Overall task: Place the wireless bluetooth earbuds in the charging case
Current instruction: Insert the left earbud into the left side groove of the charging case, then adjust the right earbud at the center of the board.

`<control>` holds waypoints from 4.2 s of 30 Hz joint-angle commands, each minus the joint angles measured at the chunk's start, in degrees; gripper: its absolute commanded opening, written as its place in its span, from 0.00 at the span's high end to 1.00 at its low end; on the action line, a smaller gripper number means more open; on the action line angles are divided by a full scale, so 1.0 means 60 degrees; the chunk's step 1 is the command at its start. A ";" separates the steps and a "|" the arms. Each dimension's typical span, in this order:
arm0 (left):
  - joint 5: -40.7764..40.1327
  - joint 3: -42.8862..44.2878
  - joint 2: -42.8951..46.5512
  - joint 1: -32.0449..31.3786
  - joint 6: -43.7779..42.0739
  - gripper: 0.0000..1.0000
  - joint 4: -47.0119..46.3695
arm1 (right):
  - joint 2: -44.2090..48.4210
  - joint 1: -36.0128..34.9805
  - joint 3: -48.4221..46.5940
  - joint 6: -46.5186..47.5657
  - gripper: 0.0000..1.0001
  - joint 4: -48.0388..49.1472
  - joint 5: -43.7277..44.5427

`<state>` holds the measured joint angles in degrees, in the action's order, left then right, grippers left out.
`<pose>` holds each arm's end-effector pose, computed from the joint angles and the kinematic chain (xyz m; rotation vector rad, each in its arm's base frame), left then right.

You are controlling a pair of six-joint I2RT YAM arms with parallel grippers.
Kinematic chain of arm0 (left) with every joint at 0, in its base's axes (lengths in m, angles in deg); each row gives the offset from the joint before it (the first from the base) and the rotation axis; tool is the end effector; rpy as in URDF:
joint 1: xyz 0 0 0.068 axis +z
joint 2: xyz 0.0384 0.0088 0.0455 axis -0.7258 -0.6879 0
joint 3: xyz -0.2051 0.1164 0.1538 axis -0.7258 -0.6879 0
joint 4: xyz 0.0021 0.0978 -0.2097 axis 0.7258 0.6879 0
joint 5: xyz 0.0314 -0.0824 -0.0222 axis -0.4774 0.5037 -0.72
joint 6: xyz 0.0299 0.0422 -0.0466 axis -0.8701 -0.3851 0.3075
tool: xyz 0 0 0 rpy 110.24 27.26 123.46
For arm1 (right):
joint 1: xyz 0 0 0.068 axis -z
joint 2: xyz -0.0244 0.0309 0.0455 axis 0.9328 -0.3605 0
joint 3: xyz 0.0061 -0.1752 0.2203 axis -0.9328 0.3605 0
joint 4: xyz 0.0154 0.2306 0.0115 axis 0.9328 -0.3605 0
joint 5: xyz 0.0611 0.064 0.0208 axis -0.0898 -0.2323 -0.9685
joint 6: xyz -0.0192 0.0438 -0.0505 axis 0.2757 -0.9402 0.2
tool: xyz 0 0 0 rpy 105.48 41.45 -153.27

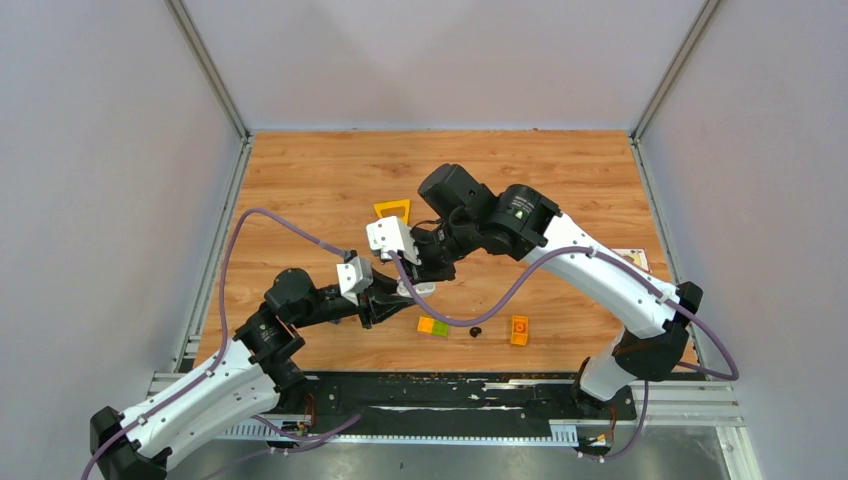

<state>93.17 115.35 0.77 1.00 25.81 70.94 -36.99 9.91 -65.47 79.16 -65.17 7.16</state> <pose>0.0744 -0.1155 0.2968 0.9545 1.3579 -1.0851 0.1257 0.2625 0.4059 -2.0118 1.4105 0.7735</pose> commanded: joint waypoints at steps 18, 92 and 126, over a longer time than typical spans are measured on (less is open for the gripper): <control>-0.0019 -0.0029 0.0122 0.0060 -0.0169 1.00 -0.0435 | -0.0177 -0.0079 0.0170 0.0041 0.99 0.0132 -0.0067; -0.0498 0.3002 0.1049 0.0060 0.1380 1.00 0.2289 | -0.6289 0.2898 -0.1632 -0.2782 0.76 0.5003 -0.1363; -0.0503 0.3559 0.1056 0.0060 0.1266 1.00 0.3184 | -0.8248 0.0349 -0.2480 -0.6774 0.64 0.6211 0.6369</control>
<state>90.13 136.11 6.60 1.19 33.15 90.85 -85.47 11.94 -78.27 39.66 -30.00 42.78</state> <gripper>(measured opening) 0.349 0.359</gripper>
